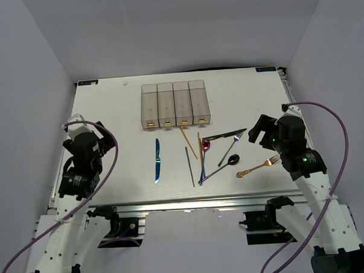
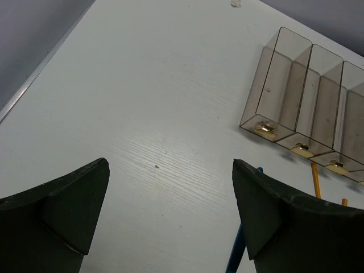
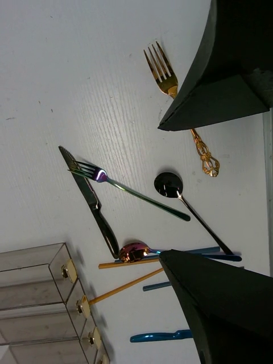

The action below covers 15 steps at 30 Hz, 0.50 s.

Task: Sort the eating utensils into containers

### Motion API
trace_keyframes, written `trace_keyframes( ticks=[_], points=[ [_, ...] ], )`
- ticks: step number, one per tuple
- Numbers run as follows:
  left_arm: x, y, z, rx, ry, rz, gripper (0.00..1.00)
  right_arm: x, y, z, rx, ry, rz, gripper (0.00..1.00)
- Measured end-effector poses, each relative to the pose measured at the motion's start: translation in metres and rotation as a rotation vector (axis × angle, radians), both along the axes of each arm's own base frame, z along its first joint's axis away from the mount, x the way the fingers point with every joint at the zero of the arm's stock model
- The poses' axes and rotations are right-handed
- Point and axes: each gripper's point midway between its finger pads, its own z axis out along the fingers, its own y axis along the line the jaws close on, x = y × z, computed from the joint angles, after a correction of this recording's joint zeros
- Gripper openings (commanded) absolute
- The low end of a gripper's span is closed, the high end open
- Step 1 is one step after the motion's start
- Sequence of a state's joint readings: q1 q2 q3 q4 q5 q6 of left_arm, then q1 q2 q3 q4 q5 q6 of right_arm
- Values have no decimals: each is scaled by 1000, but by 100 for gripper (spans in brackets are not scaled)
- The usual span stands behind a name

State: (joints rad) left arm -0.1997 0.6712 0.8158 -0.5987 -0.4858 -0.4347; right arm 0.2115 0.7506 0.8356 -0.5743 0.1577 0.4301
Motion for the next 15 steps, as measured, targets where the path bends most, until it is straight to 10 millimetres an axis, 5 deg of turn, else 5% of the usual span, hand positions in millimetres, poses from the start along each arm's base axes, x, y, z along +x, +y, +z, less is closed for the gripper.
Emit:
trace_keyframes(
  ticks=[9, 15],
  points=[
    [6, -12, -6, -23, 22, -57, 98, 0, 0, 0, 11, -1, -13, 89],
    [33, -64, -19, -174, 33, -239, 98, 1, 0, -10, -3, 41, -10, 89]
  ],
)
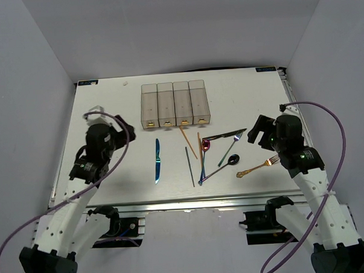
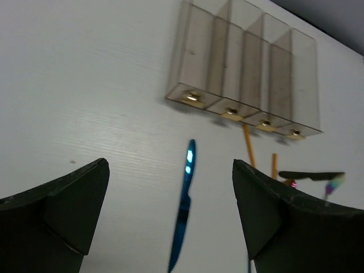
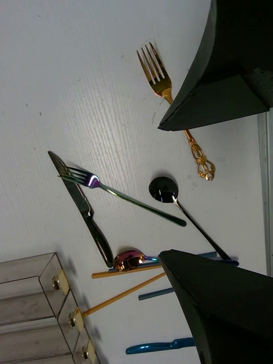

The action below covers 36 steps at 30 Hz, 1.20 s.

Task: Sort the eating utensils into containers

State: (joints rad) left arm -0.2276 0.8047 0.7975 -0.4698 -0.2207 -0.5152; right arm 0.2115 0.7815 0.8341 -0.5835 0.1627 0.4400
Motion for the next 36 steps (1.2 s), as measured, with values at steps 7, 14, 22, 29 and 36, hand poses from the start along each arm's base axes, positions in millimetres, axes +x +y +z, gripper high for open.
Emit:
trace_keyframes(
  ticks=[7, 14, 22, 29, 36],
  points=[
    [10, -182, -38, 66, 111, -352, 97, -4, -5, -3, -20, 14, -14, 89],
    [16, -283, -114, 311, 240, -403, 70, -11, -7, -8, -33, 44, -10, 89],
    [-18, -295, -175, 453, 366, -478, 49, -16, -6, -4, -33, 27, 6, 89],
    [-19, -313, -182, 451, 377, -517, 44, -18, -3, -11, -28, 46, 24, 89],
    [-19, -321, -192, 452, 399, -539, 44, -18, -2, -11, -24, 47, 32, 89]
  ],
)
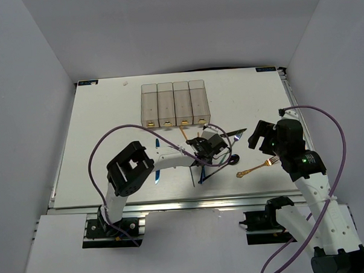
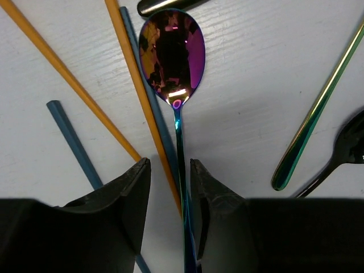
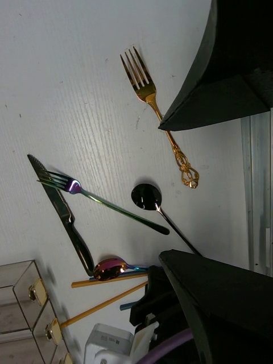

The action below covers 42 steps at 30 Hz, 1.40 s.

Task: Sort the eating utensils into containers

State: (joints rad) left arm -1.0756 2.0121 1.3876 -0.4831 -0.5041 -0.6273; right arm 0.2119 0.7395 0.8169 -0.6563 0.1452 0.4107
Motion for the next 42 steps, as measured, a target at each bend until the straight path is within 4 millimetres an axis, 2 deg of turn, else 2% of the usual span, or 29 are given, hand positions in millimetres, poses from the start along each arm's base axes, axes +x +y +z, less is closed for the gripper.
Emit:
trace_keyframes(
  ticks=[4, 11, 19, 29, 33, 42],
  points=[
    [-1, -2, -13, 16, 18, -14, 44, 0, 1, 0, 3, 1, 5, 89],
    [6, -16, -8, -3, 6, -26, 40, -1, 3, 0, 9, 2, 16, 89],
    [9, -20, -12, 6, 2, -29, 37, -1, 4, -1, 9, 5, 19, 89],
    [8, -23, -14, -8, 12, -28, 21, -2, 4, -5, 10, 11, 22, 89],
    [6, -25, -14, -25, 23, -27, 1, -2, 4, -5, 10, 11, 22, 89],
    [6, -28, -14, -26, 25, -47, 0, -2, 5, -5, 14, 12, 25, 89]
  ],
)
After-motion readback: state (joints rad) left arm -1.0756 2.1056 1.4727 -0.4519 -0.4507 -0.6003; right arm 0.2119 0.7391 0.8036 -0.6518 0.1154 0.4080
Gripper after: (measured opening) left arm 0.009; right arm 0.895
